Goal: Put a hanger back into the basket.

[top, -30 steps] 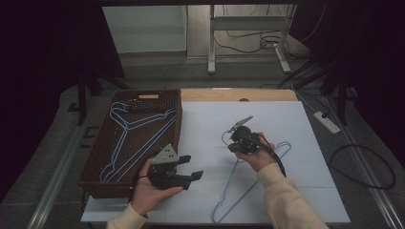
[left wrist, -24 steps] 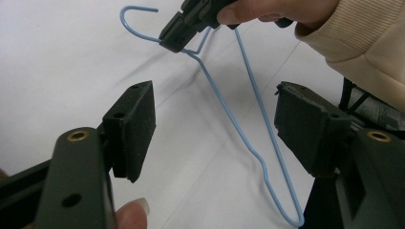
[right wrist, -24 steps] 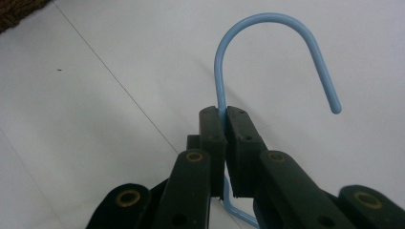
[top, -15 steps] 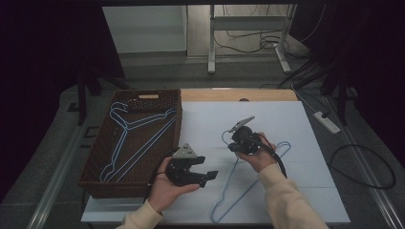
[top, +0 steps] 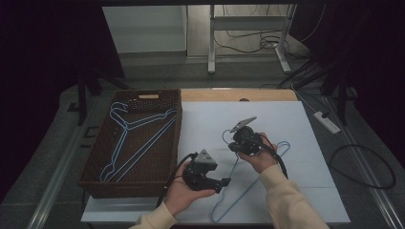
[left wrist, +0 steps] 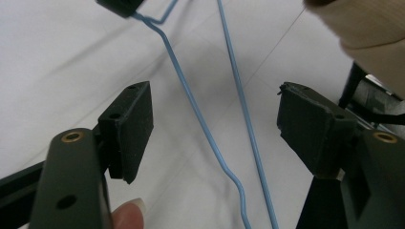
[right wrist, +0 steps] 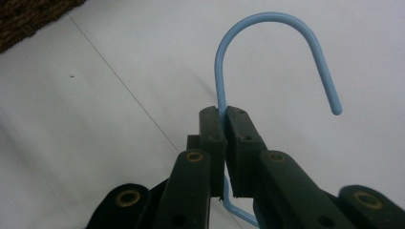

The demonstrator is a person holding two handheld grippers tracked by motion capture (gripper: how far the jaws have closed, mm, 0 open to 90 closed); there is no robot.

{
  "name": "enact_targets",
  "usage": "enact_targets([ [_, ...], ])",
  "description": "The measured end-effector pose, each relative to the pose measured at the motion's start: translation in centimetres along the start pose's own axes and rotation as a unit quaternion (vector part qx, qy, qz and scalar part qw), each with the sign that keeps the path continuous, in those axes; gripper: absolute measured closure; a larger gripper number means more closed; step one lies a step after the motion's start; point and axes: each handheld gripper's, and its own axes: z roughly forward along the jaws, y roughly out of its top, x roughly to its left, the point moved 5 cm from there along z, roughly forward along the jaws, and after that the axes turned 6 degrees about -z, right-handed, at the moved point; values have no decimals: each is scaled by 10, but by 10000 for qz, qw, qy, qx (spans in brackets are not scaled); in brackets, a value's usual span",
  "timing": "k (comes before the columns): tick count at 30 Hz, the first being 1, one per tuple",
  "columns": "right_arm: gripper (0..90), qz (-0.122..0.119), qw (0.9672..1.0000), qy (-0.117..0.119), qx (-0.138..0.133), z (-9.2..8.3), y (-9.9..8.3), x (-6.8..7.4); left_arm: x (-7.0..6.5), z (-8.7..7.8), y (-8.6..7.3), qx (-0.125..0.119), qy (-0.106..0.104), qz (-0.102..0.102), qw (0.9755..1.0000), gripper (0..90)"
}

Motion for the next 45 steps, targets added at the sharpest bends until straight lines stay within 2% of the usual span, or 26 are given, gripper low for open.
enact_targets([
  [5, 866, -20, 10000, -12, -51, -3, 0, 1, -1, 18, -3, 72, 63, -39, 9999, 313],
  [7, 866, -15, 10000, -17, -83, -5, 0, 1, -1, 20, -3, 85, 65, -41, 9999, 314],
  [12, 866, -18, 9999, -26, -119, -7, 0, 1, 2, 36, -6, 227, 71, -133, 9996, 324],
  [13, 866, -42, 9999, -40, -133, -8, 0, 1, 4, 43, -6, 260, 3, -217, 9994, 335],
  [15, 866, -28, 9999, -47, -137, -9, 0, 1, 6, 46, -6, 268, 17, -260, 9993, 355],
  [19, 866, -27, 9999, -44, -158, -11, 0, 2, 11, 55, -5, 331, 11, -321, 9989, 448],
  [23, 866, -25, 9998, -49, -188, -12, 0, 2, 15, 61, -6, 448, -146, -455, 9979, 561],
  [27, 866, -9, 9997, -48, -258, -14, -1, 2, 16, 62, -6, 450, -250, -496, 9974, 737],
  [28, 866, -1, 9996, -51, -278, -15, -1, 2, 15, 62, -5, 425, -361, -550, 9969, 777],
  [34, 844, 91, 9988, -80, -467, -21, -4, 0, 15, 60, -4, 342, -353, -648, 9967, 809],
  [36, 731, 214, 9978, -58, -623, -27, -6, 0, 16, 58, -2, 181, -221, -672, 9973, 820],
  [37, 662, 281, 9966, -117, -770, -32, -8, -1, 16, 57, -2, 144, -241, -710, 9971, 827],
  [39, 599, 396, 9945, -217, -947, -41, -11, -1, 17, 56, -1, 106, -234, -744, 9969, 834],
  [42, 480, 598, 9884, -220, -1378, -61, -25, 2, 16, 53, 0, 43, -216, -776, 9967, 847],
  [45, 432, 708, 9833, -268, -1652, -74, -44, 7, 14, 48, 1, -94, -249, -814, 9963, 862],
])
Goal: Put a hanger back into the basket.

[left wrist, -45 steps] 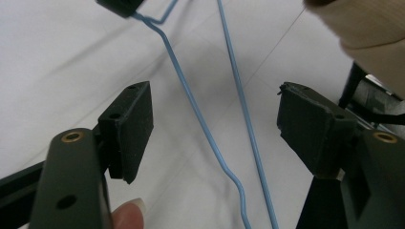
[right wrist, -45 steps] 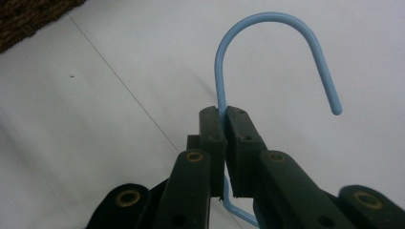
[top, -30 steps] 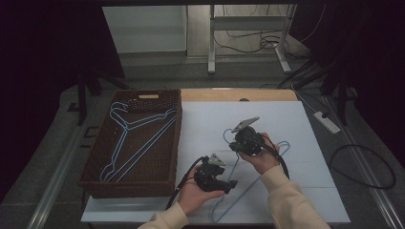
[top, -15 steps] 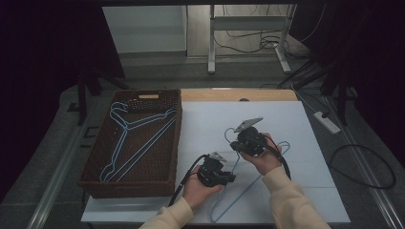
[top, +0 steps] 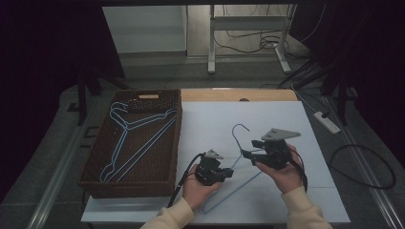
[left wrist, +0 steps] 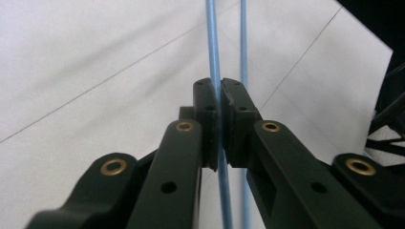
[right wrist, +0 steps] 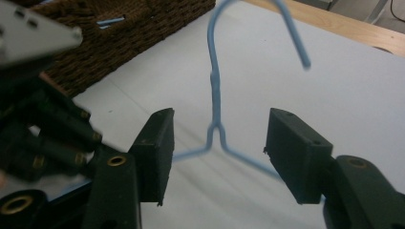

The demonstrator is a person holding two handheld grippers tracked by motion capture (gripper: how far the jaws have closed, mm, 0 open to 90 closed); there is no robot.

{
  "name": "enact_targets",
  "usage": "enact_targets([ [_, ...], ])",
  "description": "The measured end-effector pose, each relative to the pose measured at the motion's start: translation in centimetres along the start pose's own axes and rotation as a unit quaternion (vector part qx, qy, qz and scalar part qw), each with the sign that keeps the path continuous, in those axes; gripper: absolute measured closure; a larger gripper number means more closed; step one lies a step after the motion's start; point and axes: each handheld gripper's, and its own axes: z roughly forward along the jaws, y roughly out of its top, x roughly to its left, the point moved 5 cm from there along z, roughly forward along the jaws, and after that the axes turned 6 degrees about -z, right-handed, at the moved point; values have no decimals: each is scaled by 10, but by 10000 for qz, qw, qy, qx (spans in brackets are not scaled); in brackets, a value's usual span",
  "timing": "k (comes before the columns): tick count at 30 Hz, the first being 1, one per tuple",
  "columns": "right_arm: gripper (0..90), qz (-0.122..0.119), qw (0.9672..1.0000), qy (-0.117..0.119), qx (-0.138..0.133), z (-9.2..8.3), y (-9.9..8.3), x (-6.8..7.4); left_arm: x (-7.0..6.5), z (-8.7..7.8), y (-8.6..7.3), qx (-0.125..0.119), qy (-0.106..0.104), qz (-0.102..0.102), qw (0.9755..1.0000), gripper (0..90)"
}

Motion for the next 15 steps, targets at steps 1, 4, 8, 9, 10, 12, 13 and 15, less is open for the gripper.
enact_targets([
  [1, 428, 34, 10000, 19, -57, -6, -5, 1, -1, -2, 0, -33, 0, 21, 10000, 865],
  [4, 422, 148, 9991, 111, -388, -21, -18, 1, -3, -7, 1, -103, -35, 30, 9999, 866],
  [8, 406, 181, 9975, 138, -672, -38, -34, 2, -7, -16, 3, -215, -164, 1, 9996, 867],
  [9, 403, 164, 9975, 145, -669, -41, -38, 1, -8, -18, 4, -248, -178, 26, 9995, 867],
  [10, 399, 151, 9975, 136, -674, -43, -42, 1, -10, -21, 5, -278, -197, 38, 9994, 867],
  [12, 388, 144, 9977, 128, -657, -46, -49, 0, -12, -26, 7, -317, -227, 51, 9992, 867],
  [13, 388, 151, 9977, 117, -646, -47, -53, -1, -12, -26, 7, -317, -227, 51, 9992, 867],
  [15, 384, 165, 9977, 120, -641, -48, -59, -3, -14, -31, 9, -370, -268, 93, 9989, 868],
])
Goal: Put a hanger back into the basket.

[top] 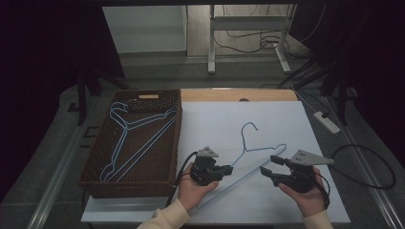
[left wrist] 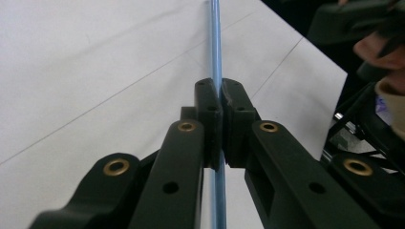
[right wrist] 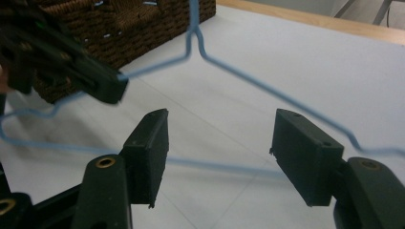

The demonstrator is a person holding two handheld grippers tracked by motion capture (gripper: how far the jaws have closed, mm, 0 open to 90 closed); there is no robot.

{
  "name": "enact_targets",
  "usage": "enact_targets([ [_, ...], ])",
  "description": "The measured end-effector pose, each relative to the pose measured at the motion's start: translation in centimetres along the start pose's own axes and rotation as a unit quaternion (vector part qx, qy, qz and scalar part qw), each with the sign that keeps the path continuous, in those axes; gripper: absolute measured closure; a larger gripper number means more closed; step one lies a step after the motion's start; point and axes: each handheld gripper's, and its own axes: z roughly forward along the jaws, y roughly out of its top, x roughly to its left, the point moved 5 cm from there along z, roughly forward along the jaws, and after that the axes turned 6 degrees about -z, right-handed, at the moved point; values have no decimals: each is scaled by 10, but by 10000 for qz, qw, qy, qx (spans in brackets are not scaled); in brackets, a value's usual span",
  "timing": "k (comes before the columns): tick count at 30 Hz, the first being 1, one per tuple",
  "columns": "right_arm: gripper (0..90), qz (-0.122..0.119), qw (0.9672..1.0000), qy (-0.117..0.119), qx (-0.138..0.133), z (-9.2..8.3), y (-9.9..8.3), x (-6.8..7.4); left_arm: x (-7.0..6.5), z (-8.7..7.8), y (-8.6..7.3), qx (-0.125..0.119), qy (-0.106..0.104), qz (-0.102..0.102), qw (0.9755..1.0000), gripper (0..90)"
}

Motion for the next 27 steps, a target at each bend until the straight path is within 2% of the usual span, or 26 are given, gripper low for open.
enact_targets([
  [8, 356, 18, 10000, -19, -55, -4, -11, -4, -3, -19, 7, -193, -60, 43, 9998, 868],
  [15, 349, 44, 10000, -23, -62, -5, -16, -6, -9, -49, 20, -440, -117, 176, 9988, 867],
  [17, 349, 52, 10000, 19, -1, -3, -18, -7, -10, -52, 22, -470, -117, 190, 9986, 868],
  [18, 348, 51, 10000, 29, 28, -2, -20, -7, -11, -61, 26, -530, -120, 242, 9982, 868],
  [27, 347, 126, 9999, 15, 67, 1, -25, -9, -6, -97, 34, -766, -109, 318, 9965, 868],
])
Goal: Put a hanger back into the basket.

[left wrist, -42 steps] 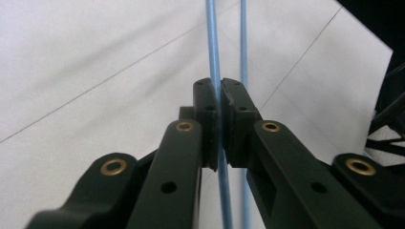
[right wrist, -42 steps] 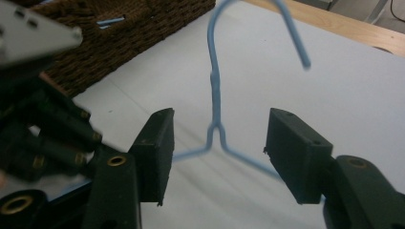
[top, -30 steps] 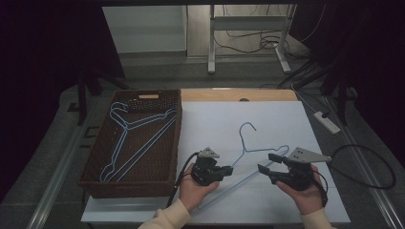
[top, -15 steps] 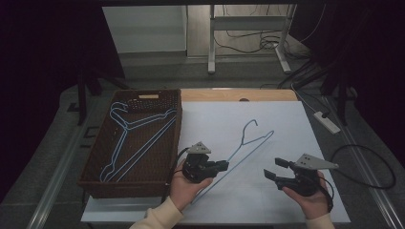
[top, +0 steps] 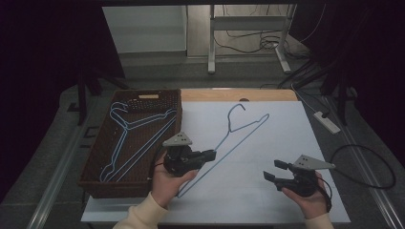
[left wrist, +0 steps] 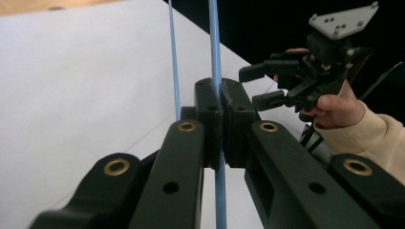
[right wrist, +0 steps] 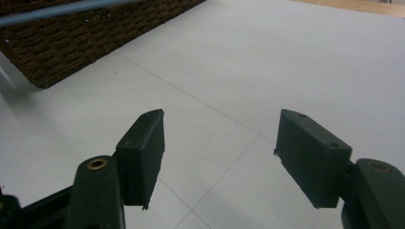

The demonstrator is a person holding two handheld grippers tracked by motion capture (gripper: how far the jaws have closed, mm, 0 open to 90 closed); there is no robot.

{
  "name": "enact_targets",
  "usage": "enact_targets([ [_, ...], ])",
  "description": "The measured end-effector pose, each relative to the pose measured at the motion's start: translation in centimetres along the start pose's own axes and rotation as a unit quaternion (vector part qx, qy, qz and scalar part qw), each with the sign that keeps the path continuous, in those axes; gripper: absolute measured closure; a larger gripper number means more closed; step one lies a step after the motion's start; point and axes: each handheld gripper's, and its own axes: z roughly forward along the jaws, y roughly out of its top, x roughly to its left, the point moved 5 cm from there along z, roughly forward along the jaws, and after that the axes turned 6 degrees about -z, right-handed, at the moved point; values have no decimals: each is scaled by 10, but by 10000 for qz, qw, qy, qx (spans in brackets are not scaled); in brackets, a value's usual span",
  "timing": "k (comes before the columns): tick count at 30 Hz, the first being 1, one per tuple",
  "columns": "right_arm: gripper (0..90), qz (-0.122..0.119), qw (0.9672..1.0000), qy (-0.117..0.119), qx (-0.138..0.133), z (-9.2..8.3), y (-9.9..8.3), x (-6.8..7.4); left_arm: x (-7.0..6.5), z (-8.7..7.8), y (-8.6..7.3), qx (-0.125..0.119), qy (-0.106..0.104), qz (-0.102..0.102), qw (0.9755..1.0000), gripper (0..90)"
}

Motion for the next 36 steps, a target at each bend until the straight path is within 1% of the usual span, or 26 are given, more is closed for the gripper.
enact_targets([
  [1, 344, -8, 10000, -14, 21, 1, -1, -1, 2, -8, 3, -42, 23, 36, 10000, 868],
  [4, 341, 0, 10000, -41, 45, 1, -3, -2, 5, -19, 6, -102, 73, 82, 9999, 868],
  [7, 336, 5, 10000, -2, 51, 1, -3, -2, 9, -35, 12, -209, 100, 131, 9996, 868],
  [10, 336, -19, 10000, 25, 67, 3, -3, -1, 13, -49, 16, -328, 78, 113, 9994, 868],
  [12, 336, -33, 10000, 30, 80, 4, -3, -1, 16, -58, 19, -397, 142, 152, 9990, 868],
  [15, 335, -11, 10000, 19, 95, 4, -4, -1, 21, -73, 21, -485, 207, 151, 9985, 868],
  [18, 336, 12, 9999, 13, 115, 4, -5, -2, 26, -82, 23, -555, 269, 134, 9980, 868],
  [19, 334, 6, 9999, 24, 125, 4, -5, -2, 26, -82, 23, -555, 269, 134, 9980, 868],
  [20, 329, -15, 9999, 86, 138, 5, -5, -1, 31, -91, 24, -640, 330, 92, 9974, 868],
  [23, 328, -68, 9998, 90, 159, 7, -5, 0, 37, -101, 26, -692, 420, 111, 9967, 868],
  [26, 327, -85, 9997, 105, 182, 8, -5, 2, 44, -111, 26, -744, 507, 77, 9959, 868],
  [29, 327, -79, 9997, 85, 193, 9, -6, 1, 52, -121, 25, -776, 600, 13, 9952, 868],
  [30, 327, -79, 9997, 85, 193, 9, -6, 1, 52, -121, 25, -776, 600, 13, 9952, 868],
  [32, 327, -60, 9998, 68, 199, 9, -6, 0, 61, -131, 22, -778, 716, -24, 9944, 868],
  [36, 328, -60, 9998, 55, 202, 9, -7, 0, 69, -142, 19, -784, 824, -53, 9935, 868],
])
